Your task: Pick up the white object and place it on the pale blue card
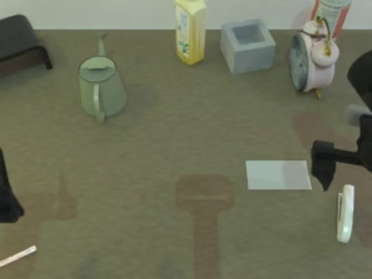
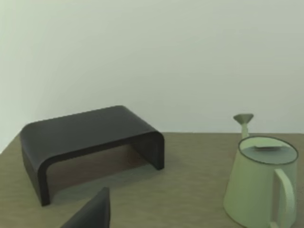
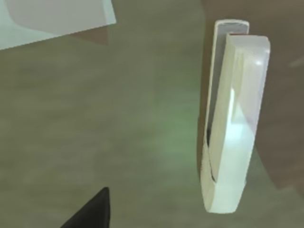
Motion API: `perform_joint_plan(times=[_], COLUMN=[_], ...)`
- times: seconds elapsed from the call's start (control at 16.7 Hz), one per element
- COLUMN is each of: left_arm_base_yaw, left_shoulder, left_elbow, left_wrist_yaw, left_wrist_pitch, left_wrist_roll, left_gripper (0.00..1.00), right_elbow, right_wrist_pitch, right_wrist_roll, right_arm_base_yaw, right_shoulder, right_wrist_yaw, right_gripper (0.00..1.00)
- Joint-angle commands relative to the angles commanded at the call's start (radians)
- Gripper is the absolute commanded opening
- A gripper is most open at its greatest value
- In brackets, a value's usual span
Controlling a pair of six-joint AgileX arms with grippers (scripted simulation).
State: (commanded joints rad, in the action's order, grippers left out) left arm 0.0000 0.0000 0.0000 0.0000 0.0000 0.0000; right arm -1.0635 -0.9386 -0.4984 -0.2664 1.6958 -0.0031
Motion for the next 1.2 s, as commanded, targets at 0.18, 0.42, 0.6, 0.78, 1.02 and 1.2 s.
perform_joint_plan(times=[0.18, 0.42, 0.6, 0.78, 1.02, 1.2], left_arm_base_yaw=[0.0, 0.0, 0.0, 0.0, 0.0, 0.0], left_shoulder=[0.0, 0.0, 0.0, 0.0, 0.0, 0.0], left_elbow=[0.0, 0.0, 0.0, 0.0, 0.0, 0.0], left_wrist_yaw=[0.0, 0.0, 0.0, 0.0, 0.0, 0.0], left_wrist_pitch=[0.0, 0.0, 0.0, 0.0, 0.0, 0.0], left_wrist_roll=[0.0, 0.0, 0.0, 0.0, 0.0, 0.0], left_gripper=[1.0, 1.0, 1.0, 1.0, 1.0, 1.0], right_elbow=[0.081, 0.154, 0.158, 0.158, 0.158, 0.158], right_wrist_pitch=[0.158, 0.288, 0.295, 0.295, 0.295, 0.295], right_wrist_roll=[-0.004, -0.008, -0.008, -0.008, -0.008, -0.008], right_arm_base_yaw=[-0.002, -0.005, -0.005, -0.005, -0.005, -0.005], right_shoulder=[0.068, 0.132, 0.135, 0.135, 0.135, 0.135], right_wrist_yaw=[0.0, 0.0, 0.0, 0.0, 0.0, 0.0], right_gripper=[1.0, 1.0, 1.0, 0.85, 0.55, 0.32])
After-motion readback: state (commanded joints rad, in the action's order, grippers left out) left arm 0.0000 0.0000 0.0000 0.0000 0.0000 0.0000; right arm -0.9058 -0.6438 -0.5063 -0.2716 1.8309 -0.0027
